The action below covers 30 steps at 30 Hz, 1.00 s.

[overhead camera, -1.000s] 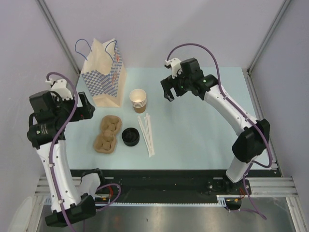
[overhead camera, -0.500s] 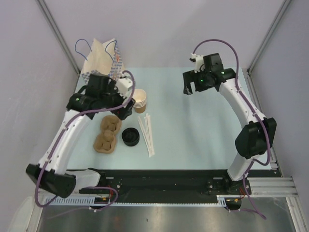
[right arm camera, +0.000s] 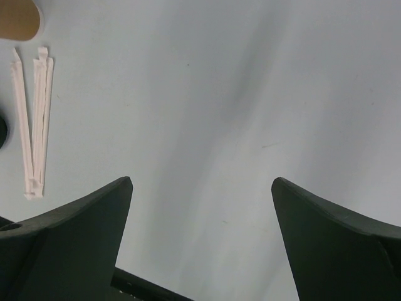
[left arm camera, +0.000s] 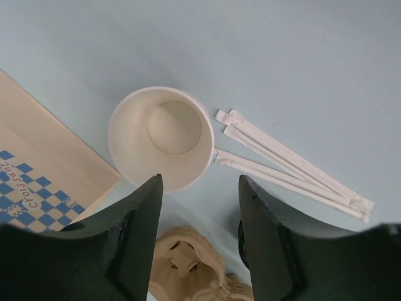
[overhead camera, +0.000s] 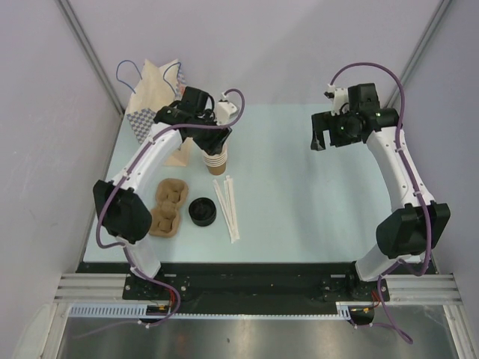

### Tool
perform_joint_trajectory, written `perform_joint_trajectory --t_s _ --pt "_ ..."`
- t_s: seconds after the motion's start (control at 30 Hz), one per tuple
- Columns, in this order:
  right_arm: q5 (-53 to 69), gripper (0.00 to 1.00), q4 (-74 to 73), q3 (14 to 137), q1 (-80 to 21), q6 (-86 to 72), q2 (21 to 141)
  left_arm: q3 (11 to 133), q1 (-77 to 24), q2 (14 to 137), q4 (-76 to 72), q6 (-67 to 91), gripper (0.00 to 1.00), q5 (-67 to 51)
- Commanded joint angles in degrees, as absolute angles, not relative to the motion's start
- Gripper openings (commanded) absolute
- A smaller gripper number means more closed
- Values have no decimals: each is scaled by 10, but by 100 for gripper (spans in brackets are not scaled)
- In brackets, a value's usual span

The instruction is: Pack the takeout coffee

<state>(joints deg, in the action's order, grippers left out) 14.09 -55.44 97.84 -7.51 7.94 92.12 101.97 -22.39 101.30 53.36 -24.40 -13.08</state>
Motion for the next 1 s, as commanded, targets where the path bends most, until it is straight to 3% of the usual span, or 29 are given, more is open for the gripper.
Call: perform_joint_trajectory --t_s 0.0,0.77,0.97 --pt "152 100 -571 961 -73 111 887 1068 -231 1039 548 -236 56 -126" --pt "155 100 -561 950 -33 115 872 1086 -237 1116 566 -222 42 -128" --pt "158 100 -559 947 -27 114 872 1086 -237 1123 562 -222 34 -129"
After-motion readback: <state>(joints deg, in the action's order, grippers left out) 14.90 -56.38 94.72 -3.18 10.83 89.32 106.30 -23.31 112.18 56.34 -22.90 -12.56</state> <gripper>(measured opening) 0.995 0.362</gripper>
